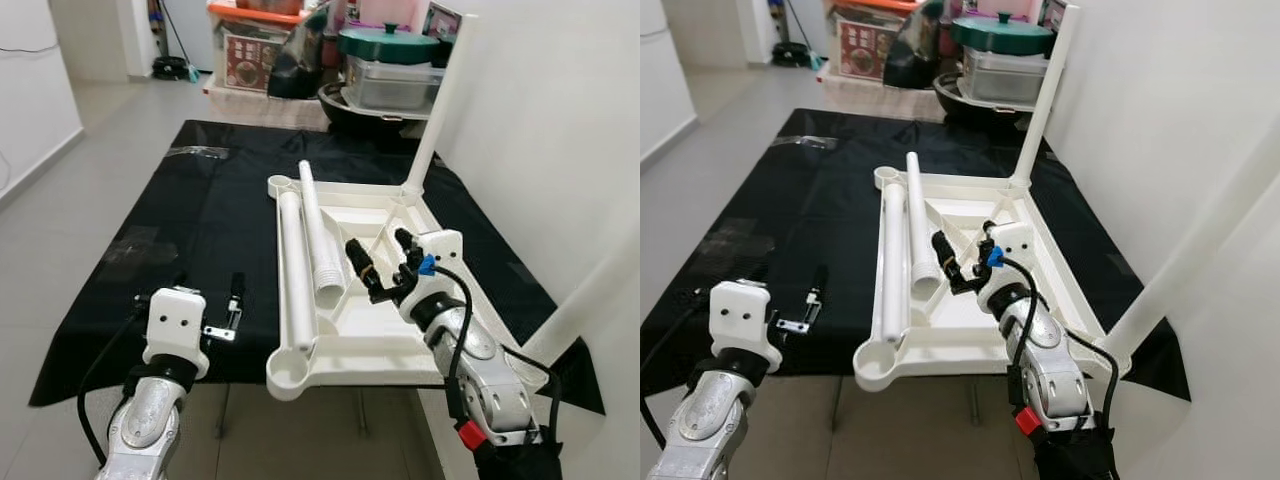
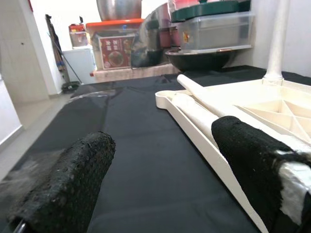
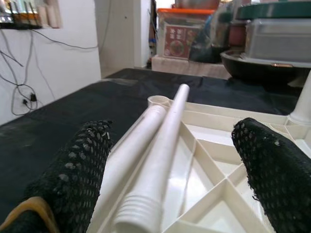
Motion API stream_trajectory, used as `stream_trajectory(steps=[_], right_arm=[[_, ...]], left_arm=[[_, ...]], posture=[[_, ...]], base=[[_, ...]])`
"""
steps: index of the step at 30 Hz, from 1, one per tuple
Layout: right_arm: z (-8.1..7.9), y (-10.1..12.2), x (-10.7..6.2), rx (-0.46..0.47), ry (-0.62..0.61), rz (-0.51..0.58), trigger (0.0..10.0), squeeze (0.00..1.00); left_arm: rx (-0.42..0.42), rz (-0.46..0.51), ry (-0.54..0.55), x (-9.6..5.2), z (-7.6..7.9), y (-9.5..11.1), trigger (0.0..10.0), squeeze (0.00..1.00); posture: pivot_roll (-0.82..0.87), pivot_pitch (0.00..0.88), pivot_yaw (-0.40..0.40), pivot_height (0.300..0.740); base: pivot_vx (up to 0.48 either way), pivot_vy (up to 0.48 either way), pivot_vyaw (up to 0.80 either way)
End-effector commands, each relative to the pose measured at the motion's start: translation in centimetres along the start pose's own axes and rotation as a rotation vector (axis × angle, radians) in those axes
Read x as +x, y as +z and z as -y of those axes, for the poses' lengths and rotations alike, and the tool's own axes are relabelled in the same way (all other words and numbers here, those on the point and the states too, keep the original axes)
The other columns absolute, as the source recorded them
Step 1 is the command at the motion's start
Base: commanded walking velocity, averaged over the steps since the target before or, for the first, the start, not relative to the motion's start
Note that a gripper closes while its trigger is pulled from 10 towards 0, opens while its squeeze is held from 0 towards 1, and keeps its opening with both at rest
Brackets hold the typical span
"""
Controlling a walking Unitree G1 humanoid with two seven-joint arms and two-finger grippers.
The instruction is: Building children table
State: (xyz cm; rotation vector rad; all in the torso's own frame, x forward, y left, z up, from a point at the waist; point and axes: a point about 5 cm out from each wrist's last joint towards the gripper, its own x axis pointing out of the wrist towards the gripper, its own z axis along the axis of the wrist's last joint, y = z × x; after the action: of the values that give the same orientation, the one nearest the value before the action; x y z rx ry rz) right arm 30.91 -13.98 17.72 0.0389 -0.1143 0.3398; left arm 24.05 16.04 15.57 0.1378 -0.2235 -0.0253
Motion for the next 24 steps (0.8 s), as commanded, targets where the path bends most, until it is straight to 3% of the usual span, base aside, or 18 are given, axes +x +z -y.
stream_trajectory(steps=[1, 24], right_arm=[[0.6, -0.4, -0.2, -0.004, -0.027, -0.017, 10.0, 0.00], [1.1, -0.8, -0.2, -0.007, -0.023, -0.050, 10.0, 0.00]], left_arm=[[-0.008, -0.006, -0.006, -0.1, 0.2, -0.2, 10.0, 0.00], [0.055, -0.065, 0.022, -0.1, 0.0, -1.2, 10.0, 0.00]], posture=[[0.05, 0.000, -0.115, 0.740], [0.05, 0.000, -0.115, 0.740]], base=[[0.289, 0.000, 0.00], [0.000, 0.000, 0.00]])
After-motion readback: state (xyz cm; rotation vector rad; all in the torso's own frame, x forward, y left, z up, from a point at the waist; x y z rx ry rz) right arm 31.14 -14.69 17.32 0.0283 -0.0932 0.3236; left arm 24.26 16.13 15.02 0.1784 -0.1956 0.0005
